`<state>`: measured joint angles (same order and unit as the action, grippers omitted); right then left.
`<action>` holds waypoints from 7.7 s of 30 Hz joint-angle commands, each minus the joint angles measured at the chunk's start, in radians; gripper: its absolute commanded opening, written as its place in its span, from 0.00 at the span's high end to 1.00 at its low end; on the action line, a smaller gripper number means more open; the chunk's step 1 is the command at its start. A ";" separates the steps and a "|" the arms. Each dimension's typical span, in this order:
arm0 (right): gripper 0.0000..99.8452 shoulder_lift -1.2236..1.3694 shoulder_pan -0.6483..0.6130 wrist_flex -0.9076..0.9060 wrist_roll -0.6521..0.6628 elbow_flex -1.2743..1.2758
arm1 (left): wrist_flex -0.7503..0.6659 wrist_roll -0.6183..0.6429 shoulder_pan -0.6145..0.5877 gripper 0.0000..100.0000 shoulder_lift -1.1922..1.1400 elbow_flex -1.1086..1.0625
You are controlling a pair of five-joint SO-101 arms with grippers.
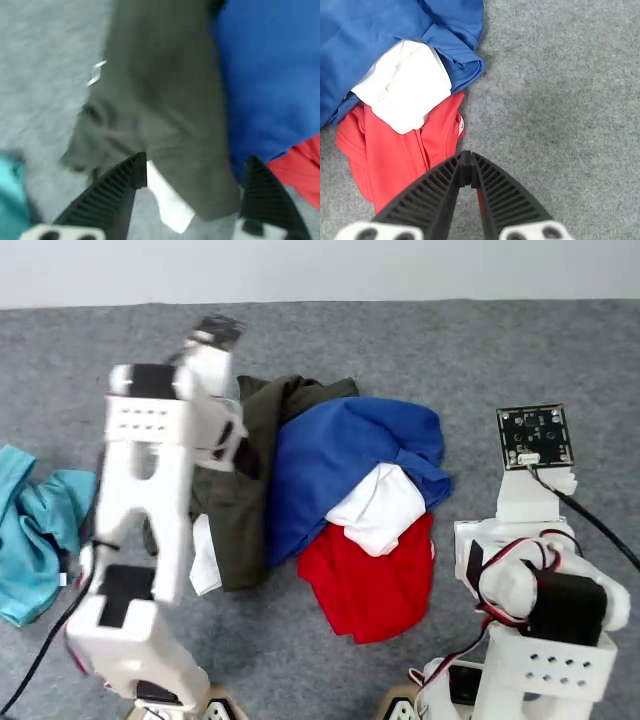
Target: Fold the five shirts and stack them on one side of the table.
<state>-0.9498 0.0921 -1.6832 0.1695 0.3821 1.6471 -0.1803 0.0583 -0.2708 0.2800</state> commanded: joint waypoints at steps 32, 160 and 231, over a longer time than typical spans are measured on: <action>0.99 0.004 0.008 -0.004 -0.006 -0.003 | 0.097 -0.006 -0.161 1.00 0.008 0.361; 0.99 0.002 0.415 -0.099 0.071 -0.247 | -0.245 0.031 0.301 1.00 0.107 -0.255; 0.86 1.124 -0.789 -0.064 -0.175 -0.526 | 0.075 0.048 -0.868 0.87 0.634 -0.338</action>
<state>0.1611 -0.6628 -1.7369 0.0898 -0.0690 1.7162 -0.1266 -0.8040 0.3291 -0.0529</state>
